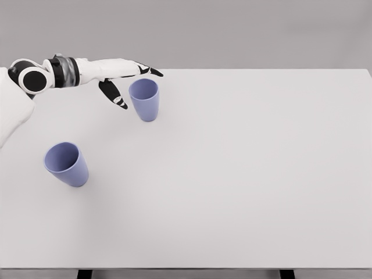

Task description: Place the right cup on the left cup with left arm

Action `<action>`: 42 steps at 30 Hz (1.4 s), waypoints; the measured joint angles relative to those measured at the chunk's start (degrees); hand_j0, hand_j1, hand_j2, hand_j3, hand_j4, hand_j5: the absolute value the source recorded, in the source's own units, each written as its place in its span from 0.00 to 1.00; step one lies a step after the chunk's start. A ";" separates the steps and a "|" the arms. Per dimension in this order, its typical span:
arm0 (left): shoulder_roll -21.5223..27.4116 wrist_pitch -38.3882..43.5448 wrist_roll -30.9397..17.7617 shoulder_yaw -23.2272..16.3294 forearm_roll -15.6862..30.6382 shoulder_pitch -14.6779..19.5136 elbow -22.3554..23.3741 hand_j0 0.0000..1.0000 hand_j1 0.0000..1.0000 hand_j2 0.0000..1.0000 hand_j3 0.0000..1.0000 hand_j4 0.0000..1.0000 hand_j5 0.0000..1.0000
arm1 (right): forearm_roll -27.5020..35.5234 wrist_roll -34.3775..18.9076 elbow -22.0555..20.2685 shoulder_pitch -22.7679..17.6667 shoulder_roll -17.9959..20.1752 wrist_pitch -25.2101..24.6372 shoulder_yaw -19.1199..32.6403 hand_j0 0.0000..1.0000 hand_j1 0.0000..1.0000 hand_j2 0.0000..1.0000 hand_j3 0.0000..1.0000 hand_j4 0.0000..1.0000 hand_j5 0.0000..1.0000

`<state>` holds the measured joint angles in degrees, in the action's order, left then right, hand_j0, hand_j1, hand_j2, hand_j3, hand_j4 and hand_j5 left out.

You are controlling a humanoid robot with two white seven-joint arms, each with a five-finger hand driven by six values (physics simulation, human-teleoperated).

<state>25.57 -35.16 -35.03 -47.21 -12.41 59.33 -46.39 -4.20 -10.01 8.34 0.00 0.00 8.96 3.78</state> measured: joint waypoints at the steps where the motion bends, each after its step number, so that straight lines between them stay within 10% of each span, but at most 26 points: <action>1: 0.00 0.00 0.00 0.00 -0.01 0.00 0.08 1.00 1.00 1.00 1.00 1.00 1.00 | 0.00 0.00 0.00 0.00 0.00 0.00 0.00 1.00 1.00 1.00 1.00 1.00 1.00; 21: -2.87 0.00 0.00 -0.95 -2.72 0.00 2.44 1.00 1.00 1.00 1.00 1.00 1.00 | 0.00 0.00 0.00 0.00 0.00 0.00 0.01 1.00 1.00 1.00 1.00 1.00 1.00; 25: -3.57 0.08 0.08 -1.09 -3.07 -0.09 3.00 0.70 0.70 0.70 0.70 0.70 0.70 | 0.00 0.00 0.00 0.00 0.00 0.00 0.00 1.00 1.00 1.00 1.00 1.00 1.00; 42: 0.46 0.03 -0.02 -0.36 0.83 -0.88 -1.95 0.65 0.65 0.65 0.65 0.65 0.65 | 0.00 0.00 0.00 0.00 0.00 0.00 0.02 1.00 1.00 1.00 1.00 1.00 1.00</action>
<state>26.02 -35.13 -35.05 -47.57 -11.58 58.45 -48.34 -4.20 -10.01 8.34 0.00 0.00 8.96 3.80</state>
